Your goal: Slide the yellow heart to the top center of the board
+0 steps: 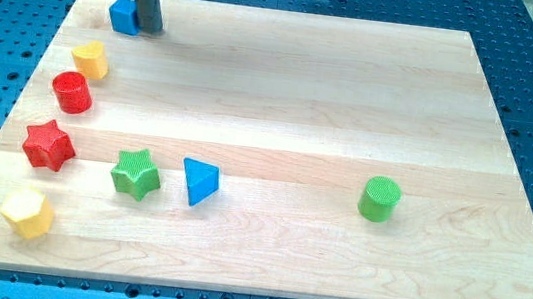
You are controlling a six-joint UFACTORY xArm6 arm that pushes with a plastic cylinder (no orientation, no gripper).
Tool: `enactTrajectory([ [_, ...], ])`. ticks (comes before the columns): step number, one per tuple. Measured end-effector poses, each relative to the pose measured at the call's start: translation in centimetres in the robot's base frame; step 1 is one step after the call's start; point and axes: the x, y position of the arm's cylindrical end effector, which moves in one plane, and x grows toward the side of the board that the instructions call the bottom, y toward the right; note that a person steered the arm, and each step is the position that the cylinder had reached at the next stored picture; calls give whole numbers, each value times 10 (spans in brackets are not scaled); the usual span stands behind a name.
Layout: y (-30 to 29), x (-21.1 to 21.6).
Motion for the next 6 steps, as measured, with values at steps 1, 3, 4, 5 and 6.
enactTrajectory([
  [1, -3, 5],
  [3, -68, 40],
  [4, -118, 87],
  [5, -9, 98],
  [6, 75, 80],
])
